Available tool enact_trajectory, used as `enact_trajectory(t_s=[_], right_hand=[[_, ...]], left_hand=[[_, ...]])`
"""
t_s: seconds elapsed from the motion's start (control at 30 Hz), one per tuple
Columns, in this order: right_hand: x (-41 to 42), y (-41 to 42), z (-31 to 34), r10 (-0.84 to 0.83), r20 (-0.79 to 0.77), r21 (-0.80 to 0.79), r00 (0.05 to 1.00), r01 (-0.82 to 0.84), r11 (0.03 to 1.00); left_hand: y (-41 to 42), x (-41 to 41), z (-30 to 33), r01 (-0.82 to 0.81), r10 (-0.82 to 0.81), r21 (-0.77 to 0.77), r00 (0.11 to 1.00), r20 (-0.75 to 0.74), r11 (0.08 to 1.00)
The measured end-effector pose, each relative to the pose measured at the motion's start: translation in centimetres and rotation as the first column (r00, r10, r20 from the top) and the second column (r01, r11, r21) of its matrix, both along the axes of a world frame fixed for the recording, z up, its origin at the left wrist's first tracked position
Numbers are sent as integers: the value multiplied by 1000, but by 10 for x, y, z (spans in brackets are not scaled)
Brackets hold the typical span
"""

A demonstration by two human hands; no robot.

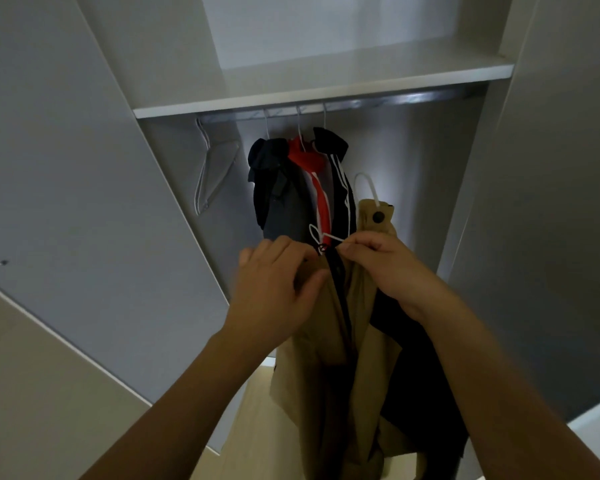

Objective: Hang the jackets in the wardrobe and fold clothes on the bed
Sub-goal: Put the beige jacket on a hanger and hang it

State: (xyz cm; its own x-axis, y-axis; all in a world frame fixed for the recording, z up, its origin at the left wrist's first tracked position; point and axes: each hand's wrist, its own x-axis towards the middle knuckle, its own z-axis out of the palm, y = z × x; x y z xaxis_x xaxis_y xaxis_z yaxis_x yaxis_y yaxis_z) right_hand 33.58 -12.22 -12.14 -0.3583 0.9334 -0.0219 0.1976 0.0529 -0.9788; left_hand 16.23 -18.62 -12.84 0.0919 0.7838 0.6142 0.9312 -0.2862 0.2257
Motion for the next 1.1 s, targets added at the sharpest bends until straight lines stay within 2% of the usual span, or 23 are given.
enact_trajectory(t_s=[0.1, 0.23, 0.3, 0.43, 0.5, 0.63, 0.77, 0.83, 0.93, 1.03, 1.1], right_hand=[[-4, 1, 3, 6, 26, -10, 1000, -6, 1000], [-3, 3, 7, -9, 48, -24, 999, 10, 1000], [0, 4, 9, -3, 28, -52, 1000, 4, 999], [2, 4, 12, 8, 0, -80, 1000, -8, 997], [2, 4, 14, 20, -7, -85, 1000, -20, 996], [0, 6, 16, 7, -4, -72, 1000, -7, 997], [-3, 8, 17, -23, 0, -58, 1000, 23, 998], [-5, 8, 17, -32, 12, -52, 999, 32, 998], [-7, 9, 17, -55, 19, -52, 998, 56, 997], [-10, 11, 17, -119, -45, -95, 992, 114, 989], [-17, 14, 18, -165, -89, -130, 982, 153, 980]], left_hand=[[7, 4, 2, -10, 15, -64, 998, 63, 998], [12, 7, 6, 5, -5, -58, 1000, -1, 998], [15, 9, 9, 11, -9, -96, 1000, 24, 995], [18, 11, 10, 107, -60, -152, 957, 285, 982], [22, 7, 12, 165, -101, -177, 940, 326, 970], [28, -1, 23, 171, -97, -236, 950, 295, 957], [25, -3, 25, 161, -150, -66, 978, 146, 985], [22, -1, 27, 162, -157, -33, 980, 119, 986], [20, -5, 29, 209, -199, -83, 973, 117, 974], [13, -9, 25, 292, -290, -117, 957, 28, 949], [9, -5, 19, 287, -290, -121, 957, -2, 950]])
